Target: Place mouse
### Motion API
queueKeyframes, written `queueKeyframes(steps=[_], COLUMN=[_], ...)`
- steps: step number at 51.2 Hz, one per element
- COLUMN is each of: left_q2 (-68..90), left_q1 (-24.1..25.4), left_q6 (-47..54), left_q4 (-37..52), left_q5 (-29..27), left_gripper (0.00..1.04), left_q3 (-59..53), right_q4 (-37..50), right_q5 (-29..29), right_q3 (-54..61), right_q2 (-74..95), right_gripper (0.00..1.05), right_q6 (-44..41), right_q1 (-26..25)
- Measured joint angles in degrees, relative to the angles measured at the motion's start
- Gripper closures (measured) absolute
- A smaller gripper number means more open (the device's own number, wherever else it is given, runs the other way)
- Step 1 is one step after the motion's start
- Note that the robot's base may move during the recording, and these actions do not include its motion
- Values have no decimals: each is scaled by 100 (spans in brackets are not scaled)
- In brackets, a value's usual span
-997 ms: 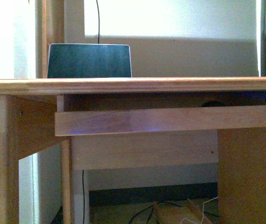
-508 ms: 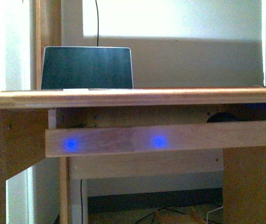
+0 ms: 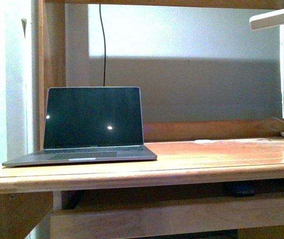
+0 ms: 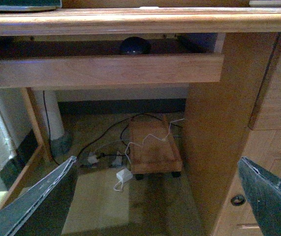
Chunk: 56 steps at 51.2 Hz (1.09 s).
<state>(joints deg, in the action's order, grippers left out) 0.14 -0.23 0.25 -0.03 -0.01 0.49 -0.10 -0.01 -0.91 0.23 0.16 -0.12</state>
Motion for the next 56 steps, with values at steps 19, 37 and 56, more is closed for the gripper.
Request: queueKeyframes(steps=[19, 37, 56], left_q2=[1963, 6634, 9097], left_q1=[787, 295, -586], left_q6=[-415, 2520, 5608], left_q4=[-197, 3095, 4572], left_q5=[2031, 1652, 1878], left_gripper=[8, 8, 8], left_q3=[592, 2024, 3246], right_q4=[0, 0, 0], right_q5=[-13, -2, -2], right_q3=[0, 0, 0], right_q2=[0, -2, -2], right_gripper=[7, 7, 7], right_q6=[0, 0, 0], right_q1=[0, 0, 0])
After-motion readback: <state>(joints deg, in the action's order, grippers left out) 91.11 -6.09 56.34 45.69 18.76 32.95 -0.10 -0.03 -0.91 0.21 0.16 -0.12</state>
